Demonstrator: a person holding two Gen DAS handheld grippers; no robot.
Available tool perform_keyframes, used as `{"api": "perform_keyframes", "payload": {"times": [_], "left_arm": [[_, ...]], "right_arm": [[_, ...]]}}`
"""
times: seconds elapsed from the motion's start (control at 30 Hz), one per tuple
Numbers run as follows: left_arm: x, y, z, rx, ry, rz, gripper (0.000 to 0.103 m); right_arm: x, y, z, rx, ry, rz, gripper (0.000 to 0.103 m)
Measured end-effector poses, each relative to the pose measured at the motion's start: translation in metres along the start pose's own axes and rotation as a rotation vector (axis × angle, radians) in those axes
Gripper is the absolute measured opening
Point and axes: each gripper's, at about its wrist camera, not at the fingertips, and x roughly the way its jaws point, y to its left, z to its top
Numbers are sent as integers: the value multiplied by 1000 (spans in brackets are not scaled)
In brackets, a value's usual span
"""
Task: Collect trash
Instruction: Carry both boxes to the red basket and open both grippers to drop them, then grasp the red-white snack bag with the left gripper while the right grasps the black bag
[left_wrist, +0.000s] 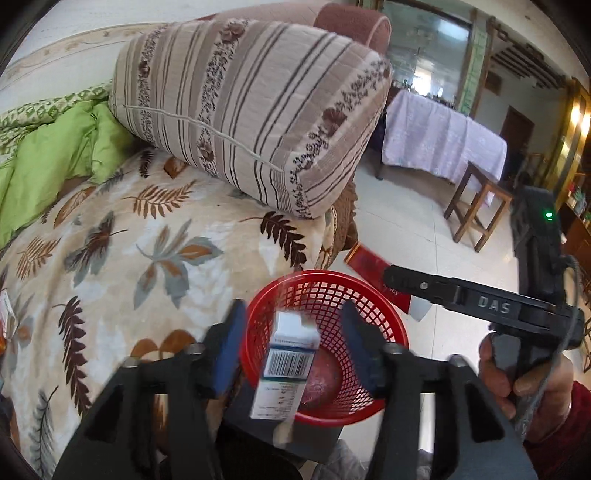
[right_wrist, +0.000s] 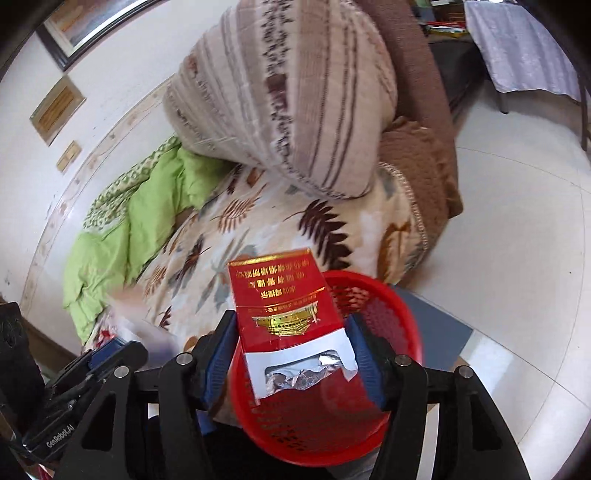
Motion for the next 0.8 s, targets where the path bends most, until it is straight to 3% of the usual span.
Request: {"api": "perform_keyframes", "payload": {"times": [0.17, 0.37, 0.5, 0.8], "left_arm": [[1, 24, -2, -34, -3, 32, 62], [-35, 70, -16, -129, -35, 97, 67], [-61, 106, -32, -172, -50, 183, 67], [-137, 214, -86, -382, -100, 350, 69]], "right_arm": [[2, 1, 5, -31, -3, 10, 64], [16, 20, 2, -69, 33, 69, 64], [35, 61, -8, -151, 77, 122, 64], [91, 171, -34, -316, 218, 234, 66]]}}
